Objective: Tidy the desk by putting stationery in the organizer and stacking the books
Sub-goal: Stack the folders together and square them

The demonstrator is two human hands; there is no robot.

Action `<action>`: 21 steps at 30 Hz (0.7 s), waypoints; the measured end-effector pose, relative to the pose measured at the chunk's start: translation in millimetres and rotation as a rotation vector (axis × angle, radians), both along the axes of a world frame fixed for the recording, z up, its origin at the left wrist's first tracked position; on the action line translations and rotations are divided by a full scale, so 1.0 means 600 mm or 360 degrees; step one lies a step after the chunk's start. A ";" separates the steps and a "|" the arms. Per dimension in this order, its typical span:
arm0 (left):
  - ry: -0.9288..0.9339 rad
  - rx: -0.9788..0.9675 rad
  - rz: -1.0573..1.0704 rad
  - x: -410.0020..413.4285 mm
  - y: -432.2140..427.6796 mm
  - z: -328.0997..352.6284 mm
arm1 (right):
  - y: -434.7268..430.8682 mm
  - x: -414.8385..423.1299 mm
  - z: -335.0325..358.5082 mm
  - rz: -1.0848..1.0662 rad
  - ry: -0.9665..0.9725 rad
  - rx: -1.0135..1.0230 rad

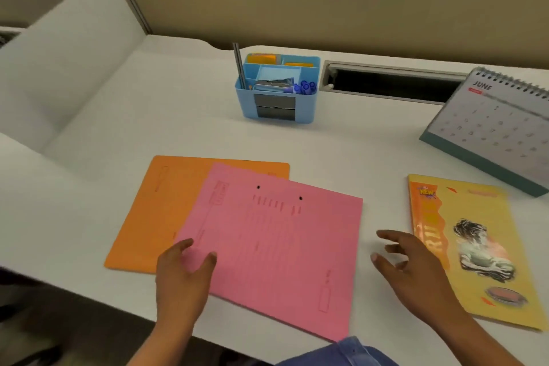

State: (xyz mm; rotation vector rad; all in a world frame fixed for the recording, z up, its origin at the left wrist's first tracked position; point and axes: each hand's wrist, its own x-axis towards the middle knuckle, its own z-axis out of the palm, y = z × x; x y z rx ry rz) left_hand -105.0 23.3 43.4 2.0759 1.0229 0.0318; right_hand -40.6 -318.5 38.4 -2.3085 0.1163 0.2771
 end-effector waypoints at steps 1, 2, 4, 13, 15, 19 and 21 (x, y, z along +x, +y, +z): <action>0.0065 -0.0002 0.0049 -0.007 0.022 -0.002 | 0.022 0.011 -0.003 0.0054 0.0039 -0.0022; 0.0106 -0.0016 0.0085 -0.011 0.040 -0.003 | 0.044 0.022 -0.004 0.0105 0.0093 -0.0079; 0.0144 -0.0035 0.0137 -0.012 0.069 -0.003 | 0.077 0.041 -0.011 0.0222 0.0159 -0.0307; 0.0195 -0.0381 -0.0005 0.022 0.138 0.020 | 0.133 0.046 -0.026 0.0234 0.0107 -0.0718; 0.0166 -0.0537 -0.0110 0.026 0.151 0.028 | 0.136 0.043 -0.029 0.0176 0.0100 -0.0680; -0.0018 -0.0811 -0.0362 0.034 0.159 0.063 | 0.135 0.040 -0.019 0.0152 0.0142 -0.0656; -0.0140 -0.0831 -0.0535 0.048 0.161 0.093 | 0.131 0.052 0.003 0.0191 0.0002 -0.0715</action>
